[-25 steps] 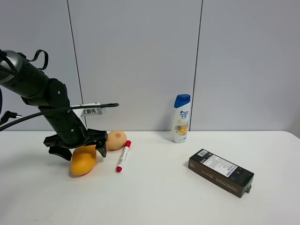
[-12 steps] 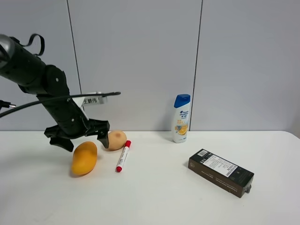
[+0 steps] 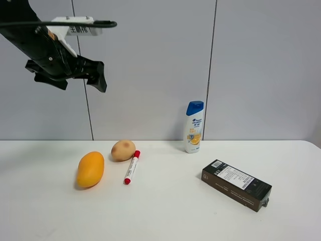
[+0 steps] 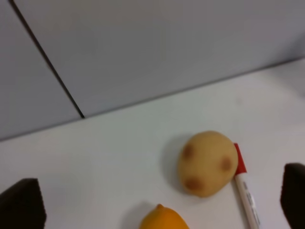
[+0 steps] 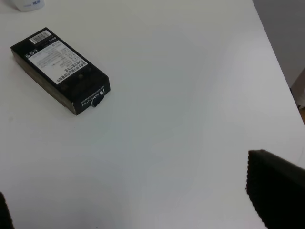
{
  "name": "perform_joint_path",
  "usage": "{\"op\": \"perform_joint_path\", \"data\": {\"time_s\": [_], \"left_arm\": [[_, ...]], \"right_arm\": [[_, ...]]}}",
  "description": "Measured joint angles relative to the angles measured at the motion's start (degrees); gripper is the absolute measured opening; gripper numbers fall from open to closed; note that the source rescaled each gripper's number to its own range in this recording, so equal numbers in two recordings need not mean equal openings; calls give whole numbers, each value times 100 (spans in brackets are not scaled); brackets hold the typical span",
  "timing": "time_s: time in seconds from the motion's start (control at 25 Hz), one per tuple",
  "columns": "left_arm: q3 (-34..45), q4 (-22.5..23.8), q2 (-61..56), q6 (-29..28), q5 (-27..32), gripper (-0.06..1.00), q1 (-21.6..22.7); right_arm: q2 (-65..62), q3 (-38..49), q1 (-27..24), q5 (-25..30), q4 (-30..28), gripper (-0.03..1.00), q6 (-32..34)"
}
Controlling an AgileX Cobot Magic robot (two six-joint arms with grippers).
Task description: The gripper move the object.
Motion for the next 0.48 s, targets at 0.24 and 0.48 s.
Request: {"op": "perform_joint_path", "data": {"time_s": [0.24, 0.48], "left_arm": [[0, 195, -608, 4, 40, 100, 416], [5, 216, -915, 74, 301, 100, 1018]], "right_arm": [[0, 0, 0, 0, 0, 100, 0], [0, 0, 0, 0, 0, 100, 0]]}}
